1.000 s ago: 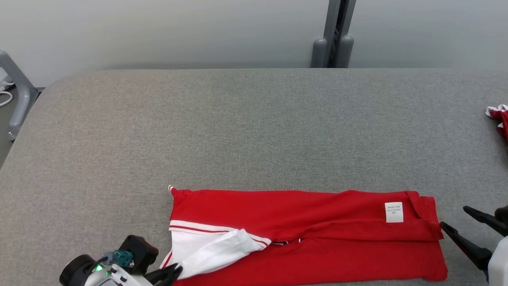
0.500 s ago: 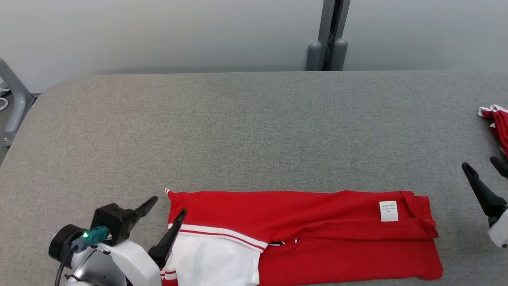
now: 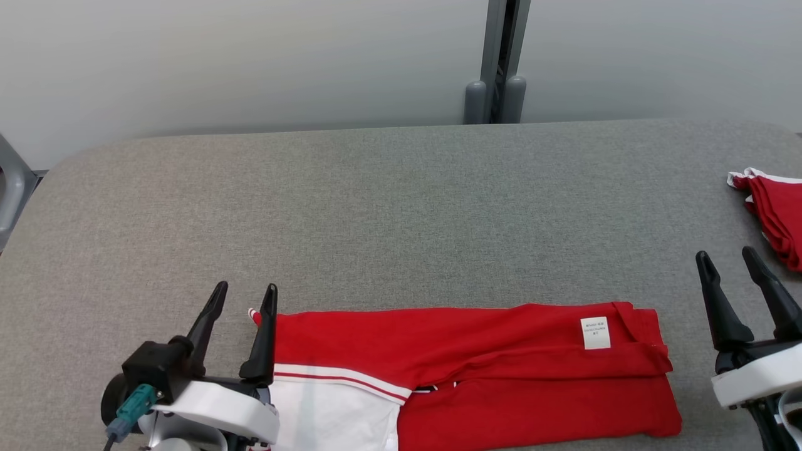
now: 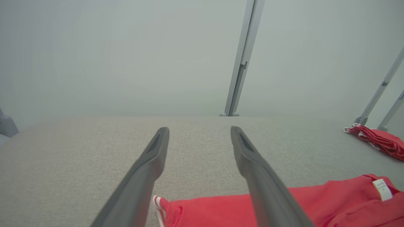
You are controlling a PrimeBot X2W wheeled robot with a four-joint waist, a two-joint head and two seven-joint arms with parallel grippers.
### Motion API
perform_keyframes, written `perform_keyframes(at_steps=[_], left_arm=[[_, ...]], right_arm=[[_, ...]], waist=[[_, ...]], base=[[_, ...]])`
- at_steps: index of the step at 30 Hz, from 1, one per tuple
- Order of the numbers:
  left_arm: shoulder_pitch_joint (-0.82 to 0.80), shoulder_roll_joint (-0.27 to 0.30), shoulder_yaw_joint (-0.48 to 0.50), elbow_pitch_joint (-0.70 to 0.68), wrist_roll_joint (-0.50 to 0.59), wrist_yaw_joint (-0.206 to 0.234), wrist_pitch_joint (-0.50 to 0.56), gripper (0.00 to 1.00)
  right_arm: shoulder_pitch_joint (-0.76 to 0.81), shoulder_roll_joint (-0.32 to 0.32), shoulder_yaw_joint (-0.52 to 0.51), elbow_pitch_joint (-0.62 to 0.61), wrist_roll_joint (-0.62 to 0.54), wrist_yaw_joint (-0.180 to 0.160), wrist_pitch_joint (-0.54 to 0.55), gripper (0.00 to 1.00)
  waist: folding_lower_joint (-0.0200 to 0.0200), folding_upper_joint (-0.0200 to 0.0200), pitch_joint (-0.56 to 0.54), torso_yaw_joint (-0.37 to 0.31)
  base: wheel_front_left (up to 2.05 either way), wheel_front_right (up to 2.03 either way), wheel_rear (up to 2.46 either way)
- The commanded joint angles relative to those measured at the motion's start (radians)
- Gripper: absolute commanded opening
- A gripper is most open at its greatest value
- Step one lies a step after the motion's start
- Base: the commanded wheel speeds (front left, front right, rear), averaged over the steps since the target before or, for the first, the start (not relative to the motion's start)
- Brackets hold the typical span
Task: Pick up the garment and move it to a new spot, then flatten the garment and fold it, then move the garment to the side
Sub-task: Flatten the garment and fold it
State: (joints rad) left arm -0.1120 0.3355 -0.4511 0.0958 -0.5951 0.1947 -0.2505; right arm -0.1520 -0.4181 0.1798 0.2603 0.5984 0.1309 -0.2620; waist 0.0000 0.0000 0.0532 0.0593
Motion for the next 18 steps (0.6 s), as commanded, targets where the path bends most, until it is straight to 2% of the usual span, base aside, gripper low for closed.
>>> perform_keyframes(at_steps=[1,5,9,15,18], left_arm=[[0.008,-0.015,0.011,0.014,0.004,-0.01,-0.008,1.0],[0.026,-0.065,0.062,0.036,0.061,-0.035,-0.014,1.0],[0.068,-0.118,0.116,0.057,0.132,-0.081,-0.015,1.0],[0.105,-0.186,0.189,0.093,0.216,-0.141,-0.015,1.0],[0.104,-0.2,0.207,0.101,0.236,-0.162,-0.014,1.0]], right_arm=[[0.019,0.015,-0.022,-0.015,-0.017,0.0,-0.004,1.0],[0.072,0.078,-0.065,-0.035,-0.076,0.0,-0.004,1.0],[0.102,0.12,-0.083,-0.028,-0.101,0.0,-0.004,1.0],[0.122,0.145,-0.091,-0.006,-0.115,0.0,-0.004,1.0],[0.125,0.149,-0.094,0.018,-0.105,0.0,-0.003,1.0]], waist=[[0.0,0.0,-0.002,0.0],[0.0,0.0,-0.007,0.003],[0.0,0.0,-0.009,0.004],[0.0,0.0,-0.009,0.007],[0.0,0.0,-0.008,0.01]], base=[[0.0,0.0,0.0],[0.0,0.0,0.0],[0.0,0.0,0.0],[0.0,0.0,0.0],[0.0,0.0,0.0]])
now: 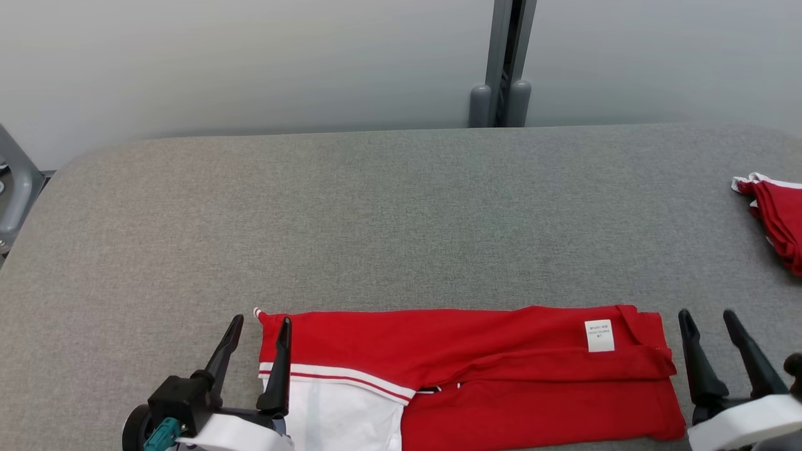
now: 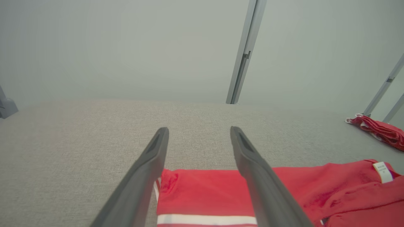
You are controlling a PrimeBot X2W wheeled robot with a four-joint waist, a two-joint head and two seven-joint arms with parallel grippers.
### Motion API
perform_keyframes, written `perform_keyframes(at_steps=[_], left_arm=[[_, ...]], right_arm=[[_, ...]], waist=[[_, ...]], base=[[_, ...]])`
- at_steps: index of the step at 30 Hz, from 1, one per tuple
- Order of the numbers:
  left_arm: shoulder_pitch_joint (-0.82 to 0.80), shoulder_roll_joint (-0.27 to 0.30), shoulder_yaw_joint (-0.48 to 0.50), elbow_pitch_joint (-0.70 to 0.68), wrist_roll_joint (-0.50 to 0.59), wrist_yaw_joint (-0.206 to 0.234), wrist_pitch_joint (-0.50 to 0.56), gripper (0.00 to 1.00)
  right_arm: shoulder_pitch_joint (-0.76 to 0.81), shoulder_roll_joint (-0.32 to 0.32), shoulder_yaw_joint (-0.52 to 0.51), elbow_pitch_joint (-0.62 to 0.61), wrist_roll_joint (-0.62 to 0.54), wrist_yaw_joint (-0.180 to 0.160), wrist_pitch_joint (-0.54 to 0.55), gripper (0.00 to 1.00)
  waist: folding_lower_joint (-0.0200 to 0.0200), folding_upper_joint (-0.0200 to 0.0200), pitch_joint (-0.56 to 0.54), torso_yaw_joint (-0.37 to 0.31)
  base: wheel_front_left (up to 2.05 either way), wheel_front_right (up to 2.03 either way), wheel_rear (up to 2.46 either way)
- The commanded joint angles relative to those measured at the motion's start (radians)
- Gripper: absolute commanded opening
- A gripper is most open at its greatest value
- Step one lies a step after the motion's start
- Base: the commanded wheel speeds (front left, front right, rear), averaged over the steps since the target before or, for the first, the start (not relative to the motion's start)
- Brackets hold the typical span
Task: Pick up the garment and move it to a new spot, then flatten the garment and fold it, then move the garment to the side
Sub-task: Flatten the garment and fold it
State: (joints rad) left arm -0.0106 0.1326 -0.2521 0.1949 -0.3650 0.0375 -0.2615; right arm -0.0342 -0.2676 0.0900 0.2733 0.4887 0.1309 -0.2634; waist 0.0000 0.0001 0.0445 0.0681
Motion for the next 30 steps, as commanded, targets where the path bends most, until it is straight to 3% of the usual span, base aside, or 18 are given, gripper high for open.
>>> perform_keyframes(at_steps=[1,8,18,27,28,29,30], left_arm=[[0.002,-0.004,0.016,0.005,0.017,-0.013,-0.003,1.0],[-0.022,-0.038,0.044,0.031,0.081,-0.062,-0.004,1.0],[-0.033,-0.06,0.086,0.047,0.128,-0.098,-0.004,1.0],[-0.039,-0.07,0.105,0.055,0.148,-0.112,-0.004,1.0],[-0.039,-0.071,0.107,0.055,0.15,-0.113,-0.004,1.0],[-0.039,-0.072,0.108,0.056,0.152,-0.115,-0.004,1.0],[-0.039,-0.073,0.11,0.057,0.152,-0.114,-0.004,1.0]], right_arm=[[0.01,0.001,-0.003,0.026,0.01,0.0,-0.002,1.0],[-0.031,0.015,0.021,0.195,0.103,0.0,-0.002,1.0],[-0.101,0.018,0.118,0.404,0.277,0.0,0.0,1.0],[-0.142,0.034,0.244,0.494,0.392,0.0,0.01,1.0],[-0.146,0.032,0.257,0.495,0.402,0.0,0.011,0.69],[-0.148,0.027,0.27,0.495,0.409,0.0,0.01,0.27],[-0.151,0.021,0.282,0.494,0.413,0.0,0.009,0.0]], waist=[[0.0,-0.0001,0.001,0.003],[0.0,-0.0001,0.019,0.022],[0.0,-0.0001,0.047,0.05],[0.0,-0.0001,0.057,0.065],[0.0,-0.0001,0.058,0.066],[0.0,-0.0001,0.058,0.066],[0.0,-0.0001,0.059,0.067]], base=[[0.0,0.0,0.0],[0.0,0.0,0.0],[0.0,0.0,0.0],[0.0,0.0,0.0],[0.0,0.0,0.0],[0.0,0.0,0.0],[0.0,0.0,0.0]])
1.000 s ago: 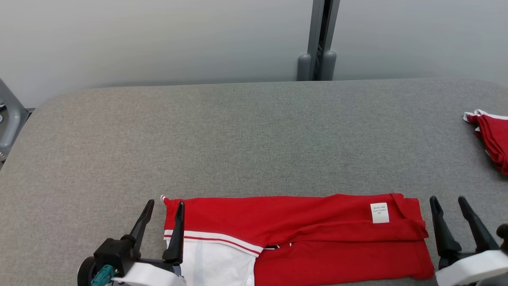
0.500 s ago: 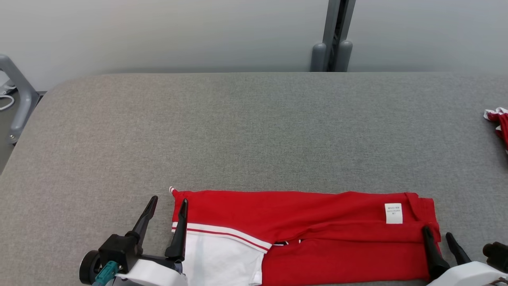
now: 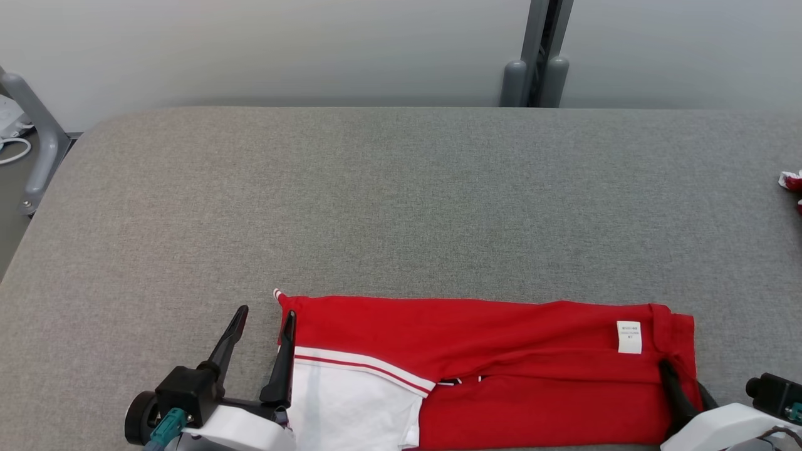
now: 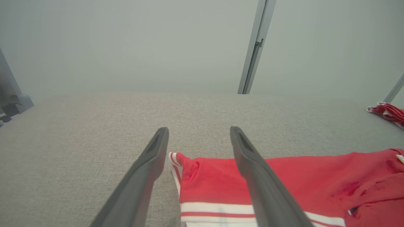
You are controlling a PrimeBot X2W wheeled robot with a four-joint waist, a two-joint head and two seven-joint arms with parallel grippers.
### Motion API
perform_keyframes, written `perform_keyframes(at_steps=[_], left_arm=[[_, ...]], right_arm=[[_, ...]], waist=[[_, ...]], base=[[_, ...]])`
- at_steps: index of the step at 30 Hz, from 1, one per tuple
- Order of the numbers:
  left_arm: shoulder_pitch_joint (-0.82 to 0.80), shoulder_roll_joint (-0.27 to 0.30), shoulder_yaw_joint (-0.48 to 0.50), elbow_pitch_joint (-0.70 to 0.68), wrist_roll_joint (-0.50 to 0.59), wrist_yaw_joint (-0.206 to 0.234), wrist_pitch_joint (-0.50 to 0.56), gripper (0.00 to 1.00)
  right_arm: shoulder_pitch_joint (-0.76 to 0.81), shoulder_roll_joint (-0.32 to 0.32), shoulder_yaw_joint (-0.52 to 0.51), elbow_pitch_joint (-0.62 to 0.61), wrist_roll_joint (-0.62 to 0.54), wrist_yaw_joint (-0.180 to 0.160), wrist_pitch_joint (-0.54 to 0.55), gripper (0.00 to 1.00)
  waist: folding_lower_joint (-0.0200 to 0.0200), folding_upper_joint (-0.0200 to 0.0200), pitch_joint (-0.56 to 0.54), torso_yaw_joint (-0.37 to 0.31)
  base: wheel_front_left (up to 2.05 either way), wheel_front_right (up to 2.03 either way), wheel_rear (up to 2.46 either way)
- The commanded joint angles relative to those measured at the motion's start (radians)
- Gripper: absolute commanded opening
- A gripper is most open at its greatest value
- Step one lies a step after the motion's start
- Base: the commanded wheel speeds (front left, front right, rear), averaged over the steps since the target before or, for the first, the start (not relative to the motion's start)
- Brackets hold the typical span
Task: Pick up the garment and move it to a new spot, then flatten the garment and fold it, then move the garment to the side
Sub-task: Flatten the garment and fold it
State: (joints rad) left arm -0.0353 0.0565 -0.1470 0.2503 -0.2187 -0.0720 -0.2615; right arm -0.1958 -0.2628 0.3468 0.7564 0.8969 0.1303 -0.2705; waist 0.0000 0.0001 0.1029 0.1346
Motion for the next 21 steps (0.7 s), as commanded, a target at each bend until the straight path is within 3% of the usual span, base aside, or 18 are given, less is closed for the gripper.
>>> perform_keyframes(at_steps=[1,13,21], left_arm=[[-0.014,0.003,0.005,0.002,0.006,-0.004,-0.004,1.0],[-0.017,-0.002,0.02,0.009,0.02,-0.014,-0.004,1.0],[-0.02,-0.003,0.02,0.014,0.025,-0.017,-0.004,1.0]], right_arm=[[0.01,0.017,0.025,0.011,0.004,0.001,0.016,0.0],[-0.054,-0.102,-0.007,0.007,0.016,-0.001,0.006,0.0],[-0.099,-0.234,-0.032,0.078,0.017,0.0,0.006,0.0]], waist=[[0.0,-0.0001,0.0,0.0],[0.0,-0.0001,0.004,-0.006],[0.0,-0.0001,0.009,-0.005]], base=[[0.0,0.0,0.0],[0.0,0.0,0.0],[0.0,0.0,0.0]])
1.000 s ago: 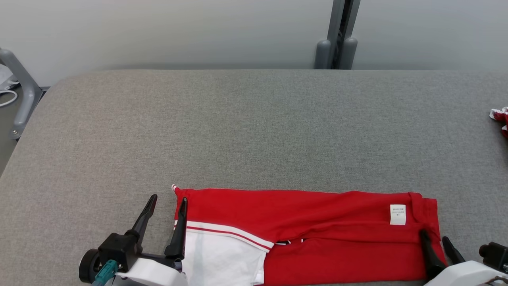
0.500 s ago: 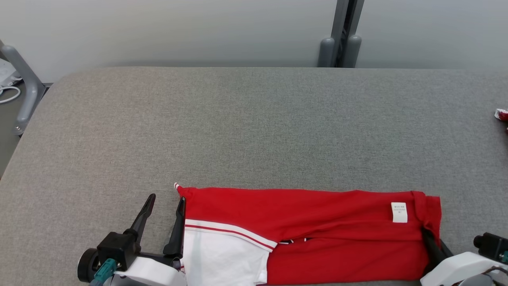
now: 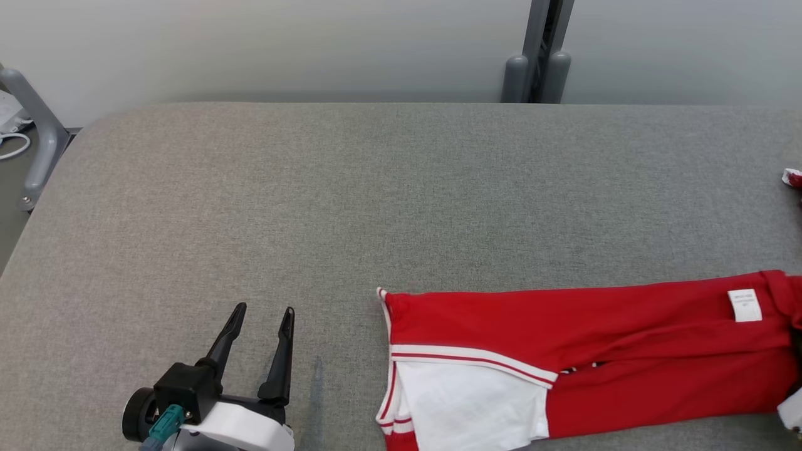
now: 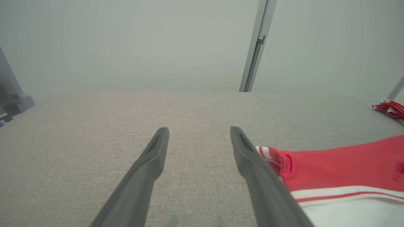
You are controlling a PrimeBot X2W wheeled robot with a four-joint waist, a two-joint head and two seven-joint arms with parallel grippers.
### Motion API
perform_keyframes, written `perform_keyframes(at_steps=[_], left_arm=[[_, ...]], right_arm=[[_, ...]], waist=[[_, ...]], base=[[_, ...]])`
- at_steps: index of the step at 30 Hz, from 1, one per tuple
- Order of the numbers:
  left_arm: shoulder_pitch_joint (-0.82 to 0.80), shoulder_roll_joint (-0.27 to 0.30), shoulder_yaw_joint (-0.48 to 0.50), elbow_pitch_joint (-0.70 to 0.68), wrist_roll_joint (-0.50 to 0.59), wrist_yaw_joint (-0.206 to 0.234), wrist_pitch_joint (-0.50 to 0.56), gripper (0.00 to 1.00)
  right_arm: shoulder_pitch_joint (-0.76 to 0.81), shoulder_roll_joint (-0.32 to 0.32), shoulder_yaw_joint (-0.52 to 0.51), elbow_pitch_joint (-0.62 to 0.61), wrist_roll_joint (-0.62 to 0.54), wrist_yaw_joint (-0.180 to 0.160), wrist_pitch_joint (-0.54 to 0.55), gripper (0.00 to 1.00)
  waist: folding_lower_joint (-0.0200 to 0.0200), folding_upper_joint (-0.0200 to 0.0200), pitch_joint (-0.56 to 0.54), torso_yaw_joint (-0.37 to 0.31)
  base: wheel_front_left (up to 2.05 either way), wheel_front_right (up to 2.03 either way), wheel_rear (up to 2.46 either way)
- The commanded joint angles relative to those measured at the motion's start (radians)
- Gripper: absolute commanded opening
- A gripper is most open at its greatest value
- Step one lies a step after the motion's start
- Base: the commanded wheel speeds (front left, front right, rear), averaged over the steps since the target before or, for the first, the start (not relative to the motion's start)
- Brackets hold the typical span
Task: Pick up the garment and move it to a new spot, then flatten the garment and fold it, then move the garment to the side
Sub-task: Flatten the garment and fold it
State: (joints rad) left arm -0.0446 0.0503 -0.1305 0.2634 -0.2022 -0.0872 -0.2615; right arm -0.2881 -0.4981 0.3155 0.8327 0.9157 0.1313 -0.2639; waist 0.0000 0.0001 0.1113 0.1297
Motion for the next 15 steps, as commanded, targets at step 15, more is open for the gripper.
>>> perform_keyframes(at_steps=[15], left_arm=[[0.009,0.003,-0.005,0.005,-0.067,0.007,-0.004,1.0]], right_arm=[[0.005,-0.075,0.215,-0.228,0.062,-0.001,0.015,0.0]], waist=[[0.0,-0.0001,-0.063,-0.035]], base=[[0.0,0.0,0.0]])
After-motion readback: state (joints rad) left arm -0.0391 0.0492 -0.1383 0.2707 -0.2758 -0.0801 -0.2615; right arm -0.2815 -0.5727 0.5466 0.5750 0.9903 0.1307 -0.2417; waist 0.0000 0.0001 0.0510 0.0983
